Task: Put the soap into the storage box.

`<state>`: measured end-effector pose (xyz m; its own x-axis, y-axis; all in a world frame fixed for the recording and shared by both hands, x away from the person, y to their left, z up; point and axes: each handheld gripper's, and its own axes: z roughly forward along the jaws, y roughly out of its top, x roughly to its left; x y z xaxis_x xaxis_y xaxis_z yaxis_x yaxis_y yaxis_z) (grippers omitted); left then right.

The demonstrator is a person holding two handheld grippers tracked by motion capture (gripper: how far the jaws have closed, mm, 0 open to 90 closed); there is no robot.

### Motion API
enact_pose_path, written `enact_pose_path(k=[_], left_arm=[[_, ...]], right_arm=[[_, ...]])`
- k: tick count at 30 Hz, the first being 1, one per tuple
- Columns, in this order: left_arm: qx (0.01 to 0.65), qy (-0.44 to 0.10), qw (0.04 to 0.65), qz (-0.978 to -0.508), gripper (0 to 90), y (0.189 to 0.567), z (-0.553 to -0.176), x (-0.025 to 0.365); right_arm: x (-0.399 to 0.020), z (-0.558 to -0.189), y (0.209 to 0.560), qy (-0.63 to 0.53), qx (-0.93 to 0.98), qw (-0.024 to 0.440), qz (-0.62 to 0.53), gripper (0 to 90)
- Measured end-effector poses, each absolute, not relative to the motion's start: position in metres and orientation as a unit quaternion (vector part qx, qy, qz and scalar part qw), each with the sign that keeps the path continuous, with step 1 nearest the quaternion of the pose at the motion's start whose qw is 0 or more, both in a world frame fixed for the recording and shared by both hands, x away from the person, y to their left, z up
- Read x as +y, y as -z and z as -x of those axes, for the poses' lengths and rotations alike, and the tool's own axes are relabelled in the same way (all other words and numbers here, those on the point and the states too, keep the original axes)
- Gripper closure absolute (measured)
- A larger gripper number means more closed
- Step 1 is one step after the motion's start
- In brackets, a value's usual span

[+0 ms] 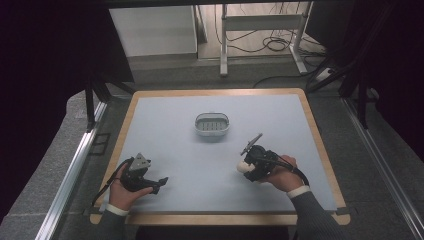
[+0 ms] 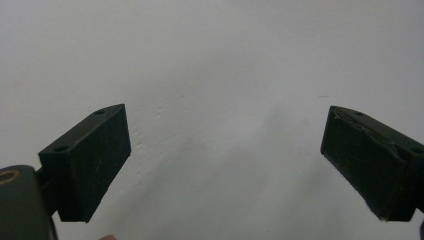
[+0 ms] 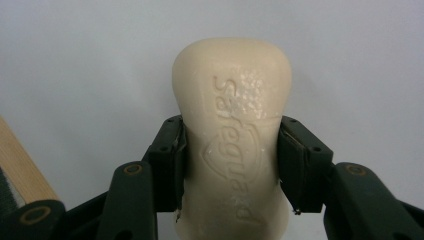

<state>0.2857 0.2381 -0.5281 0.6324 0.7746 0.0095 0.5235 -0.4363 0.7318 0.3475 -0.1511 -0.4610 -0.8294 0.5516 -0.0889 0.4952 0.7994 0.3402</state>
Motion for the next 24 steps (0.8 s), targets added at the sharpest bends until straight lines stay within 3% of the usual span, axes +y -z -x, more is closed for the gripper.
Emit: enact_pose_path(k=[24], left_arm=[[0.392, -0.172, 0.357, -0.830, 6.3, 0.530, -0.286, 0.238]], right_arm=[[-0.145, -0.378, 0.441, -0.163, 0.943, 0.106, -0.270, 49.3]])
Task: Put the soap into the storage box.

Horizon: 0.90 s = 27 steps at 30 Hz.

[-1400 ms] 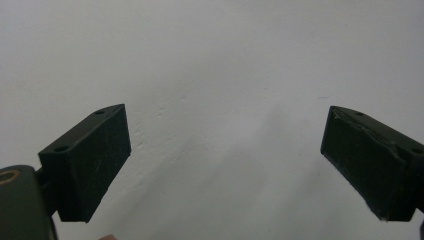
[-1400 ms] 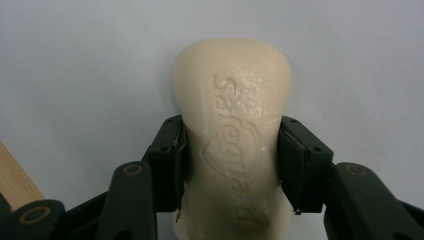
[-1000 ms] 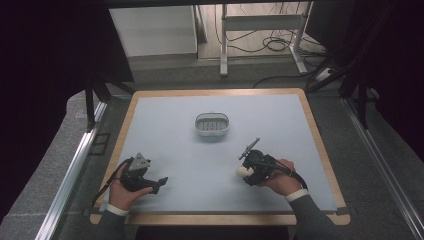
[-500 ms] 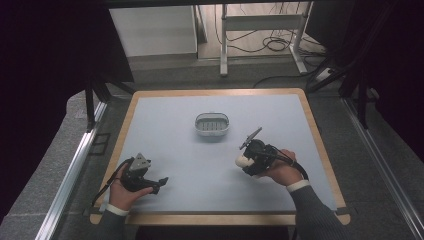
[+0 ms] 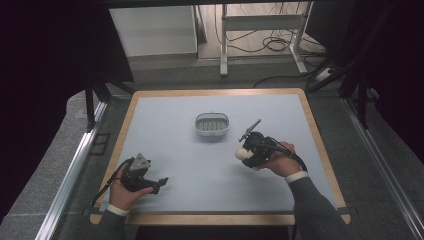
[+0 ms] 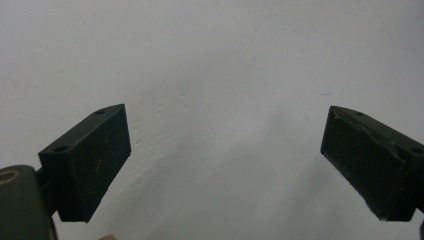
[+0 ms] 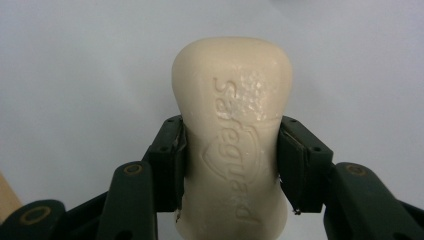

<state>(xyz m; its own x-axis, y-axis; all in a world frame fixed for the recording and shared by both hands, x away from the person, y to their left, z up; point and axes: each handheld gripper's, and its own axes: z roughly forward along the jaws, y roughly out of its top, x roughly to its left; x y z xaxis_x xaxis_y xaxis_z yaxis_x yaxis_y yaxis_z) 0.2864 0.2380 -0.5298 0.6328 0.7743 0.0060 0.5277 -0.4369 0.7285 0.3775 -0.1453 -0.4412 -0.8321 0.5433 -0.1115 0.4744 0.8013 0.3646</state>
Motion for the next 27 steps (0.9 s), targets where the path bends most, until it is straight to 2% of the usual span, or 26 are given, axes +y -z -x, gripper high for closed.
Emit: enact_pose_path(k=[27], left_arm=[[0.392, -0.173, 0.357, -0.830, 6.2, 0.530, -0.286, 0.238]], right_arm=[[-0.140, -0.406, 0.428, -0.167, 0.941, 0.118, -0.270, 49.4]])
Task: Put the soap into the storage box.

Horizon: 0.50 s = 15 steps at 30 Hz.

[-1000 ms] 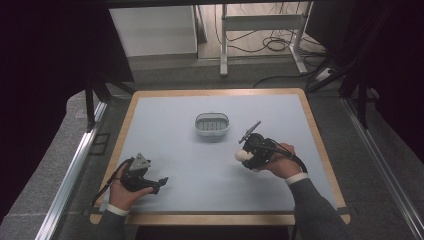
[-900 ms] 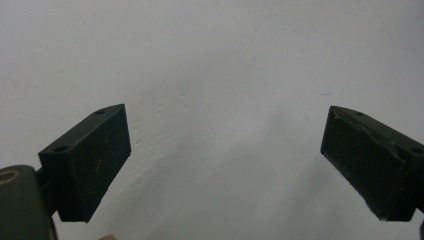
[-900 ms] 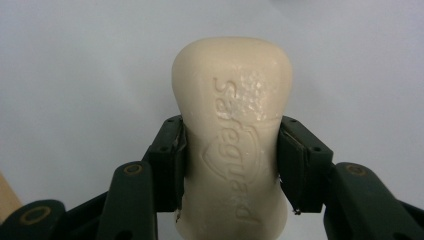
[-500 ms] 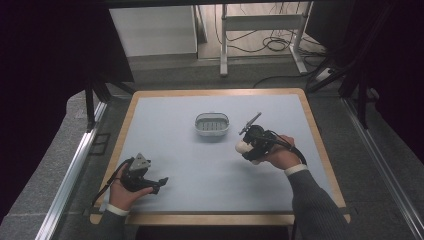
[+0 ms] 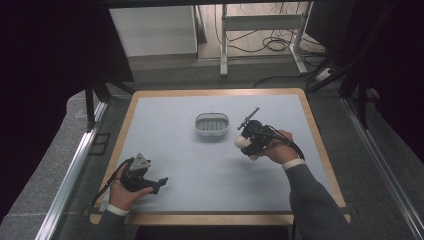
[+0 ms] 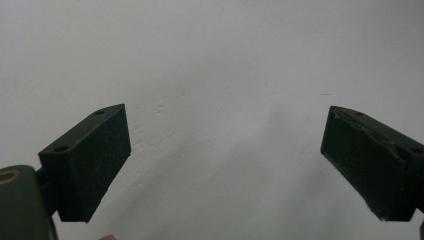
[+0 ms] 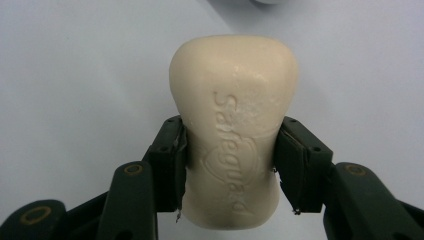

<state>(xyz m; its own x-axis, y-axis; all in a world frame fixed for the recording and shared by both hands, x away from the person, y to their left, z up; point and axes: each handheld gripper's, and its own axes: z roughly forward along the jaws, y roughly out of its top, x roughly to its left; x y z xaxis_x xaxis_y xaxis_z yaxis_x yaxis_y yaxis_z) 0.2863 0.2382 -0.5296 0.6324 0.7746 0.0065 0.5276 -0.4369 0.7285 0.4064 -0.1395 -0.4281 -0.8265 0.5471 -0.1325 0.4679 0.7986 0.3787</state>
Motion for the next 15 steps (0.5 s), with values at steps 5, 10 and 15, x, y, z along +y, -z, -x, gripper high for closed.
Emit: enact_pose_path(k=[5, 10, 15], left_arm=[[0.393, -0.173, 0.357, -0.829, 6.2, 0.529, -0.286, 0.238], [0.392, -0.174, 0.357, -0.830, 6.2, 0.529, -0.286, 0.239], [0.392, -0.174, 0.357, -0.829, 6.2, 0.529, -0.286, 0.239]], right_arm=[[-0.137, -0.412, 0.424, -0.167, 0.940, 0.124, -0.269, 49.5], [-0.134, -0.417, 0.420, -0.167, 0.941, 0.127, -0.265, 49.5], [-0.129, -0.422, 0.418, -0.168, 0.942, 0.130, -0.262, 49.5]])
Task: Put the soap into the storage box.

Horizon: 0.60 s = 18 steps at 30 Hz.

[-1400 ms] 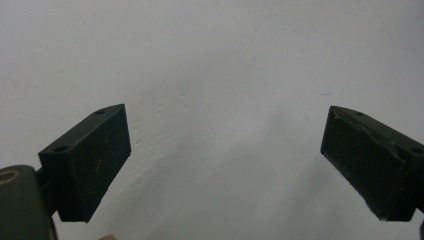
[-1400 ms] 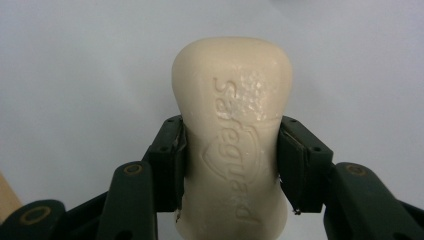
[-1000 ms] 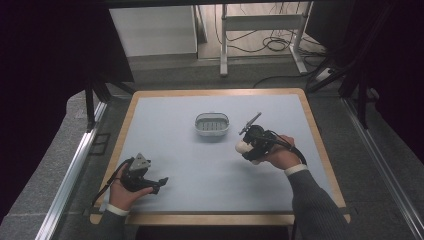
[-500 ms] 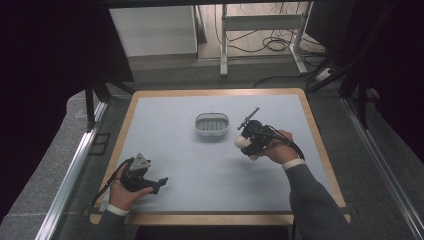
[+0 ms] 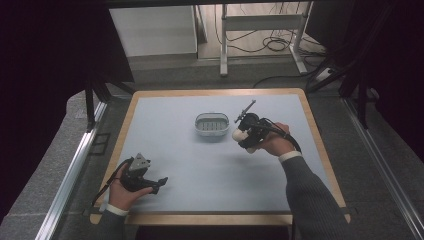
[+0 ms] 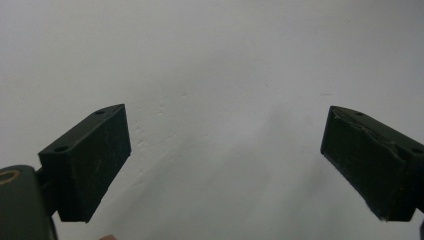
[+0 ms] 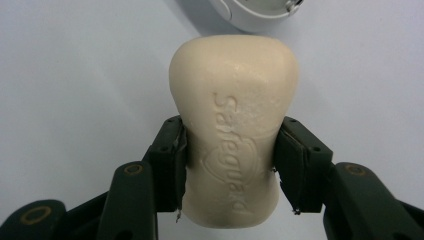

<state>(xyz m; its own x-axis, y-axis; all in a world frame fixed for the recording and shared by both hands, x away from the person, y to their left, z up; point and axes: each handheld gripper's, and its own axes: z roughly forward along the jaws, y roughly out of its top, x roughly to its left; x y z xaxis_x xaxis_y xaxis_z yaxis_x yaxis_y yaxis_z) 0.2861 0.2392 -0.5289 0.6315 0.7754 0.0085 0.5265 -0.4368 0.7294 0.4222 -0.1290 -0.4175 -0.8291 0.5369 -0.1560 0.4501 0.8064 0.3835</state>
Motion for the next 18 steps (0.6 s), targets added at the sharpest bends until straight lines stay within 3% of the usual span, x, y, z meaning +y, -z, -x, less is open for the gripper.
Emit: enact_pose_path(k=[18], left_arm=[[0.391, -0.175, 0.356, -0.830, 6.2, 0.528, -0.286, 0.241]], right_arm=[[-0.107, -0.455, 0.408, -0.176, 0.944, 0.132, -0.244, 49.5]])
